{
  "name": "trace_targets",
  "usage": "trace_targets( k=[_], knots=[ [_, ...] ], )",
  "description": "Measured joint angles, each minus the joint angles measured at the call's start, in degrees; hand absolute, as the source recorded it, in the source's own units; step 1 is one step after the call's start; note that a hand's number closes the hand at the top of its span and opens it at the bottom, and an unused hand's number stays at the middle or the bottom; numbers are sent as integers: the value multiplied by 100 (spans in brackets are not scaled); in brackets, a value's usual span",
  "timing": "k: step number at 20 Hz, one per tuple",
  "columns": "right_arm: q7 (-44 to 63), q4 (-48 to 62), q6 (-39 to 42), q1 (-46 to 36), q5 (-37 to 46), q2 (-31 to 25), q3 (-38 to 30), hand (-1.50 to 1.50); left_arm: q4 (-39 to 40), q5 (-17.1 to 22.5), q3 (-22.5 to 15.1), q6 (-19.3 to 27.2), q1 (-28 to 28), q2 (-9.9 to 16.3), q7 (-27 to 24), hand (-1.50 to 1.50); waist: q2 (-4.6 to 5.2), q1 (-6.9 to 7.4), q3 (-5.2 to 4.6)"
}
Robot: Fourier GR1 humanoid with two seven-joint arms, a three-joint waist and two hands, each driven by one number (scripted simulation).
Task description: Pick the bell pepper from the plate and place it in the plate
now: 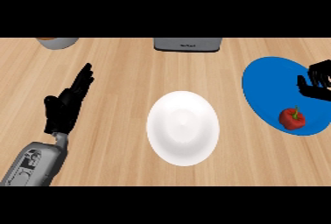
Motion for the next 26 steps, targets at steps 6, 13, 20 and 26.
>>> trace_targets(
  k=[6, 13, 20, 26],
  knots=[
    [207, 1128, -14, -488, 144, 563, -56, -150, 68, -154, 14, 53, -124, -137, 49, 0, 20, 3, 4],
    [-154, 1914, -16, -821, -52, 961, -419, -150, 236, -232, 99, -30, -149, -244, -82, 0, 36, 18, 9],
    [-703, 2060, 528, -933, -1008, 738, -1384, -150, 227, -282, 150, -8, -125, -293, -49, 0, 25, -36, 12],
    [-695, 2232, 1068, -801, -1746, -48, -2167, -150, 150, -336, 164, 7, 4, -334, -75, 0, 8, -87, 8]
  ],
)
